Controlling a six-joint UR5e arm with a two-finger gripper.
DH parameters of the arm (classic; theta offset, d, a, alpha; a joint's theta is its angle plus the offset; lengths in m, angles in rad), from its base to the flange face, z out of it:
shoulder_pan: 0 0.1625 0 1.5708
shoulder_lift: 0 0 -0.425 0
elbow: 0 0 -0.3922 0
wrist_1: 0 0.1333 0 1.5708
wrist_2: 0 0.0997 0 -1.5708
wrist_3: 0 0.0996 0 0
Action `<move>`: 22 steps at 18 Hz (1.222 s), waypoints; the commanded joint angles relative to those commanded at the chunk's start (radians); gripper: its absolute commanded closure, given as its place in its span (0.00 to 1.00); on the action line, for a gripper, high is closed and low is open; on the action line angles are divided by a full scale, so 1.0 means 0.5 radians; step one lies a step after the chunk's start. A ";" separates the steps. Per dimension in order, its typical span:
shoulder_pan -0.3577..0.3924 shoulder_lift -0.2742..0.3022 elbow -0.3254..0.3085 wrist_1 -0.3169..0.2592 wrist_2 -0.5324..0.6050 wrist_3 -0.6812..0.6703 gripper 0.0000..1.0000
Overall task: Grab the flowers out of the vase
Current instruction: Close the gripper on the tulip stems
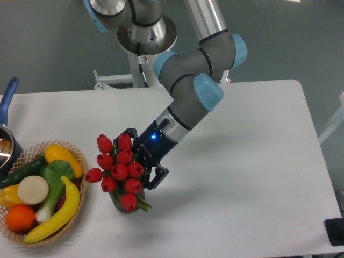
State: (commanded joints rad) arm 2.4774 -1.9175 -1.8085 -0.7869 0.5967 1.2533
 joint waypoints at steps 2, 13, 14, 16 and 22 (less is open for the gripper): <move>0.000 0.003 0.000 0.000 0.000 0.000 0.34; 0.018 0.015 -0.018 -0.003 -0.003 -0.009 0.52; 0.021 0.015 -0.028 -0.003 -0.003 -0.006 0.52; 0.028 0.018 -0.031 -0.003 -0.006 -0.006 0.52; 0.037 0.018 -0.055 0.000 -0.116 -0.003 0.57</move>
State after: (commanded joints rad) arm 2.4958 -1.9083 -1.8362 -0.7869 0.5385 1.2517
